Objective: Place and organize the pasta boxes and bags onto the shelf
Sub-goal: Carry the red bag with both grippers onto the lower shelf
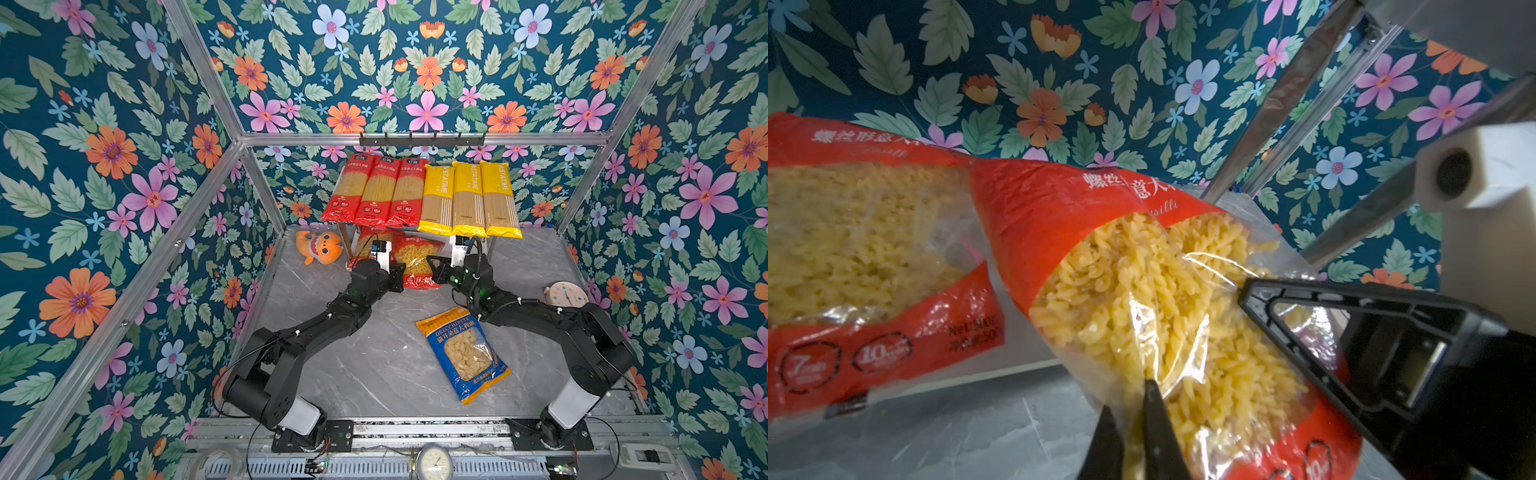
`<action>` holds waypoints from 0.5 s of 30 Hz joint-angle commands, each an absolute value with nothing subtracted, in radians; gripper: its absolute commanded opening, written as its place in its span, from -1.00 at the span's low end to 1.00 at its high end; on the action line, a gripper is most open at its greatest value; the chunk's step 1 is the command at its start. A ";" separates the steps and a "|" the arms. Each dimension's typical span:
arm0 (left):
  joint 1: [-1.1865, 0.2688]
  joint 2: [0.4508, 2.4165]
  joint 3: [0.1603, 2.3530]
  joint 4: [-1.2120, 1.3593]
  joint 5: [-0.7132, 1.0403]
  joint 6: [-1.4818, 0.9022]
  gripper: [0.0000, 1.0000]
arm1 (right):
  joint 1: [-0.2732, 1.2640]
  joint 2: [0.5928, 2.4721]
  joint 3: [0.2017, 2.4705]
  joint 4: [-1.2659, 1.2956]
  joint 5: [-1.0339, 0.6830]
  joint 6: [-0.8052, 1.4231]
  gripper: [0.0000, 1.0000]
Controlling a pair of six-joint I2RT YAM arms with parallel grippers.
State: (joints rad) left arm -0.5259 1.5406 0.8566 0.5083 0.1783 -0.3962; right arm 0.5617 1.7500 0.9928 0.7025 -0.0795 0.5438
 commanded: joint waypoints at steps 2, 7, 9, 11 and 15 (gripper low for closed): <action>-0.518 1.620 0.939 0.613 0.178 -0.281 -0.99 | 0.559 1.849 1.052 0.976 -0.013 0.474 -1.00; -0.517 1.718 1.030 0.642 0.140 -0.180 -0.99 | 0.541 1.945 1.112 1.047 0.066 0.459 -1.00; -0.517 1.762 1.074 0.609 0.116 -0.159 -0.99 | 0.521 1.981 1.146 1.020 0.066 0.494 -1.00; -0.517 1.802 1.104 0.578 0.088 -0.148 -0.99 | 0.504 2.012 1.171 0.976 0.060 0.522 -1.00; -0.504 1.856 1.113 0.542 0.063 -0.158 -0.99 | 0.500 2.047 1.180 0.942 0.050 0.564 -1.00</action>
